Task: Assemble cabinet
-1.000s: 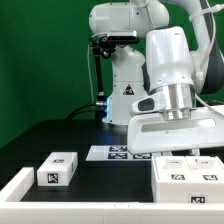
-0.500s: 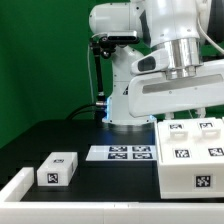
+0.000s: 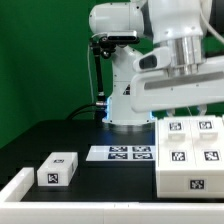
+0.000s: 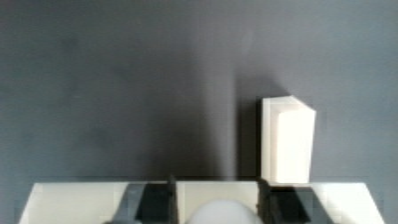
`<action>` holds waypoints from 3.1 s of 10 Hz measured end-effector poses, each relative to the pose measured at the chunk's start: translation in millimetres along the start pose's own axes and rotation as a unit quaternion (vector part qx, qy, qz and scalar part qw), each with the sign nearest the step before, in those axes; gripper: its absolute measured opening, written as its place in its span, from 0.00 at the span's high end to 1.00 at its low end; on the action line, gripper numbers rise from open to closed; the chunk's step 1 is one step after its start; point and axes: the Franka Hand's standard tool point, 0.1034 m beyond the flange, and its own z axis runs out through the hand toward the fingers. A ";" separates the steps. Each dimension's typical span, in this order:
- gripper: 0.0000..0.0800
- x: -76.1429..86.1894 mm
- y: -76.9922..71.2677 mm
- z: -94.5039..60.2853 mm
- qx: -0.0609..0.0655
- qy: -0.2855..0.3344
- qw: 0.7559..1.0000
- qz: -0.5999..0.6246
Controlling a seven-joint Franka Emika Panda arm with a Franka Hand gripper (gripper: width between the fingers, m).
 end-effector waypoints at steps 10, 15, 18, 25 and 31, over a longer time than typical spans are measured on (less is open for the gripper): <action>0.74 10.9 -2.1 -34.6 -0.045 -0.184 0.982 0.011; 0.74 11.2 -5.2 -39.1 -0.049 -0.238 0.970 0.008; 0.74 49.2 -1.2 -60.0 -0.038 -0.307 0.951 0.016; 0.74 58.8 -5.5 -57.9 -0.031 -0.381 0.923 0.027; 0.74 66.8 -5.1 -48.0 -0.026 -0.396 0.917 0.036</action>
Offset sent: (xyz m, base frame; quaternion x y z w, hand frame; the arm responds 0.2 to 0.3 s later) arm 0.0000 0.0000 0.0000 0.0000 0.0000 0.0000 1.0000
